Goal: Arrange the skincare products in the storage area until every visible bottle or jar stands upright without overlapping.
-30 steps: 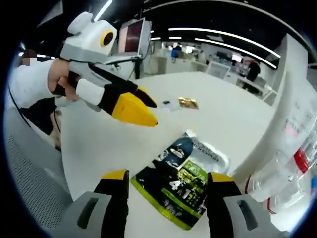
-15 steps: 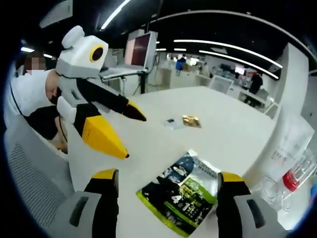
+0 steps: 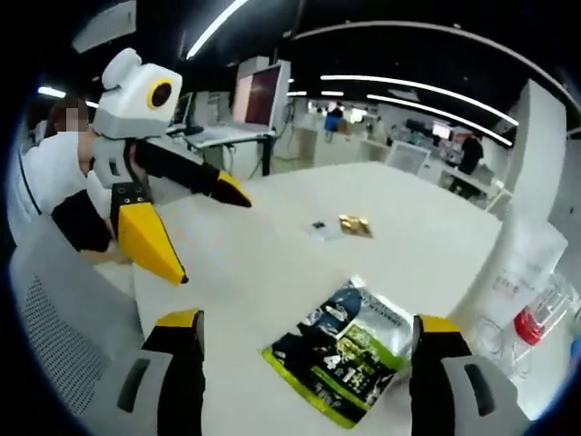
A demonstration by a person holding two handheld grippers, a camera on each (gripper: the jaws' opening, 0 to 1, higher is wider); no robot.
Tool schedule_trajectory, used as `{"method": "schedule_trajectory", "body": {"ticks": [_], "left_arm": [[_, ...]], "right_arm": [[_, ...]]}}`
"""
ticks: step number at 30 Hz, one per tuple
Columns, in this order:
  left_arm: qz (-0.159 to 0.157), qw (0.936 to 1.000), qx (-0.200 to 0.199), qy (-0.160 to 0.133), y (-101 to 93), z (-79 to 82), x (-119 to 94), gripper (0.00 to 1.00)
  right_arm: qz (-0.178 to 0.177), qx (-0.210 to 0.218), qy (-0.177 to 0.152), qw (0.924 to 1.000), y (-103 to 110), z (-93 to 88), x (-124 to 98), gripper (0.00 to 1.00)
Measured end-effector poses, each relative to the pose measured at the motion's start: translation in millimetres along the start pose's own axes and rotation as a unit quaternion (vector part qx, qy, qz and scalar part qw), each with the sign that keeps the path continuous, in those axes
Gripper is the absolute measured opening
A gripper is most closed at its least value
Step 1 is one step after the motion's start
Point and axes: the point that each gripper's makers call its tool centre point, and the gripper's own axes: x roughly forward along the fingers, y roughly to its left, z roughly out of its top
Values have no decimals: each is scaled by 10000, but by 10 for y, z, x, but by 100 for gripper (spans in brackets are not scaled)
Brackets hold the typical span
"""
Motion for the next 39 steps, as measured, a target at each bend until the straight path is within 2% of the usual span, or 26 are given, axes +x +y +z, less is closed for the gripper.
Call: {"method": "schedule_trajectory", "body": {"ticks": [5, 8, 10, 16, 19, 23, 28, 32, 39], "left_arm": [[32, 9999, 141, 52, -16, -3, -96, 84], [22, 9999, 153, 2, -27, 14, -156, 87], [21, 9999, 171, -10, -34, 19, -180, 87], [-8, 9997, 216, 104, -89, -22, -250, 98], [-45, 9996, 252, 124, -116, -29, -320, 99], [-75, 9997, 216, 102, -111, -23, -389, 99], [-64, 9996, 244, 90, -135, -19, -416, 99], [-45, 9998, 196, 68, -146, -23, -402, 99], [-2, 9999, 59, 83, -161, -41, -364, 99]], "right_arm": [[-230, -25, -70, 9997, -34, 73, -200, 99], [-330, 35, -412, 9986, -29, 219, -356, 99], [-443, 111, -461, 9979, -49, 254, -465, 99], [-1003, 274, -490, 9934, -181, 249, -767, 100], [-1209, 323, -483, 9910, -227, 234, -882, 100], [-1394, 420, -370, 9887, -283, 160, -956, 100], [-1613, 527, -380, 9848, -311, 130, -1032, 100], [-1666, 503, -263, 9844, -326, 73, -1054, 100], [-1719, 522, -282, 9833, -415, 49, -1052, 100]]}}
